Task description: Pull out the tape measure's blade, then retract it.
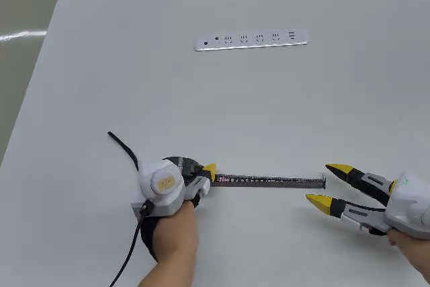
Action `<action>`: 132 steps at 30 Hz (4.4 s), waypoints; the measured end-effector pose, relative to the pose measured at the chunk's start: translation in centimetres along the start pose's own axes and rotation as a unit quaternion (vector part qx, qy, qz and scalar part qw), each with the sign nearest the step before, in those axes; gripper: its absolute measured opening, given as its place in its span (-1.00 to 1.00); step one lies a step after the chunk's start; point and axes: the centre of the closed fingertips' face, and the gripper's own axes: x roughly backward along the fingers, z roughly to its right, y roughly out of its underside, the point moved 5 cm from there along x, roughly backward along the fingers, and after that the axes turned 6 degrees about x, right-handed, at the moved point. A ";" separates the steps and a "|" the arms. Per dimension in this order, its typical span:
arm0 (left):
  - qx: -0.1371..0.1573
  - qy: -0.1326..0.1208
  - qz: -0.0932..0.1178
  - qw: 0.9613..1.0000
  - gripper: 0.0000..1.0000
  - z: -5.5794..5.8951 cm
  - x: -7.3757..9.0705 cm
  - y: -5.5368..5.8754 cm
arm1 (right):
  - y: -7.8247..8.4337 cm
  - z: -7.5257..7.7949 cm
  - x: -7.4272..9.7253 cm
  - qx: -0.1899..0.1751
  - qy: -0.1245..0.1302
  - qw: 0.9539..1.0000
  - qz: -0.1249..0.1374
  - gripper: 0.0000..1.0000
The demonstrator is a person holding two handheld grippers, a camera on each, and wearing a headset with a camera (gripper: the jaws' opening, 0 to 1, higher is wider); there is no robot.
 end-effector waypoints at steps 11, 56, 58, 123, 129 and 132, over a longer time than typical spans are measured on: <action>-0.007 -0.002 0.001 1.000 0.60 0.0 0.0 0.0 | 0.8 0.2 -0.3 -0.007 -0.009 1.000 -0.008 -0.17; -0.003 0.000 -0.005 1.000 0.58 -0.1 0.0 0.1 | 1.2 0.7 -0.1 -0.021 -0.078 0.997 -0.011 -0.68; -0.002 0.001 -0.006 1.000 0.59 -0.1 0.0 0.1 | 1.1 0.6 0.0 -0.009 -0.078 0.997 -0.009 -0.68; 0.002 -0.001 -0.019 1.000 0.55 -0.1 0.1 0.0 | 0.5 -1.8 -5.5 0.103 -0.081 0.991 -0.002 -0.69; 0.004 -0.002 -0.019 1.000 0.55 -0.1 0.0 0.0 | 0.3 -2.2 -6.3 0.103 -0.088 0.991 -0.002 -0.69; 0.004 -0.001 -0.020 1.000 0.55 -0.1 0.0 0.0 | 0.1 -2.5 -6.8 0.103 -0.090 0.991 -0.002 -0.69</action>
